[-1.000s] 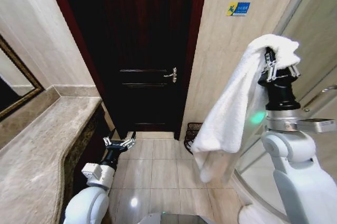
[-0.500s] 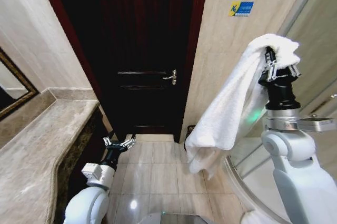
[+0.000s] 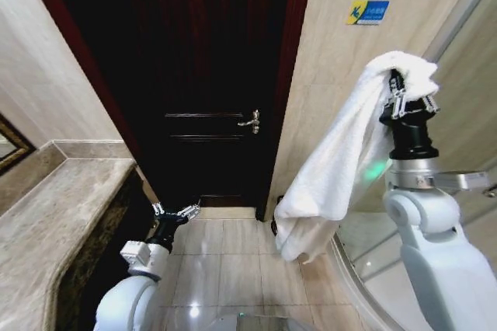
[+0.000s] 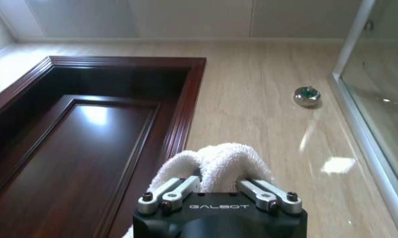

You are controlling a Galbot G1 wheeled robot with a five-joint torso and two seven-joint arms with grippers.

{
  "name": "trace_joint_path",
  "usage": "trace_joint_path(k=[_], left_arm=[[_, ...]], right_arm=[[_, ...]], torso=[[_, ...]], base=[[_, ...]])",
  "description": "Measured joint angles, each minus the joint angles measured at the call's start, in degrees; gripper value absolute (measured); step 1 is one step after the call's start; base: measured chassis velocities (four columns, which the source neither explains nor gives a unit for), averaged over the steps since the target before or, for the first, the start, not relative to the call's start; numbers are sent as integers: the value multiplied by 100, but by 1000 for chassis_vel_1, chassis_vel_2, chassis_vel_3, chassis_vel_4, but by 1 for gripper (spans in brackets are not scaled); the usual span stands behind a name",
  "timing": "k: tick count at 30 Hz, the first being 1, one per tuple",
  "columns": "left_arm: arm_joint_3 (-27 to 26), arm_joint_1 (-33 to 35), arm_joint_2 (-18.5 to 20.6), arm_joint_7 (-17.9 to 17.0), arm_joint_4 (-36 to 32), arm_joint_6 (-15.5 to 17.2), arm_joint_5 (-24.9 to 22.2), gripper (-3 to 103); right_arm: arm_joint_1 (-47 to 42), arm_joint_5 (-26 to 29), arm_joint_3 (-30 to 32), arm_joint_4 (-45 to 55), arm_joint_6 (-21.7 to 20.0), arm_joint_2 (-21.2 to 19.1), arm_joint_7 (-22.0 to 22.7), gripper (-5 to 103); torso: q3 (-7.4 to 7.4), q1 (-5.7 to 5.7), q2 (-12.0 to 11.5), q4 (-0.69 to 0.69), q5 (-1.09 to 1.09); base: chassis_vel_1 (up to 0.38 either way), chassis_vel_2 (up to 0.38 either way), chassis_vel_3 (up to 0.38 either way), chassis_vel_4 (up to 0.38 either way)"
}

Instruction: Discard the used towel into the hamper.

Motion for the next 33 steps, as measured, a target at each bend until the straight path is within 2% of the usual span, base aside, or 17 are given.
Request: trace_joint_path(k=[11, 19, 33], left_arm=[[0, 0, 0, 0, 0, 0, 0, 100], [0, 0, 0, 0, 0, 0, 0, 100], [0, 0, 0, 0, 0, 0, 0, 100]], right_arm=[[1228, 36, -480, -1045, 364, -37, -175, 9], [2121, -2, -817, -2223, 609, -20, -341, 9], [2944, -42, -1010, -2924, 677, 69, -426, 9]], torso=[[-1, -4, 2, -1, 0], [0, -1, 1, 0, 1], [-1, -2, 1, -1, 0]], base=[[0, 0, 0, 0], [0, 0, 0, 0], [0, 0, 0, 0]])
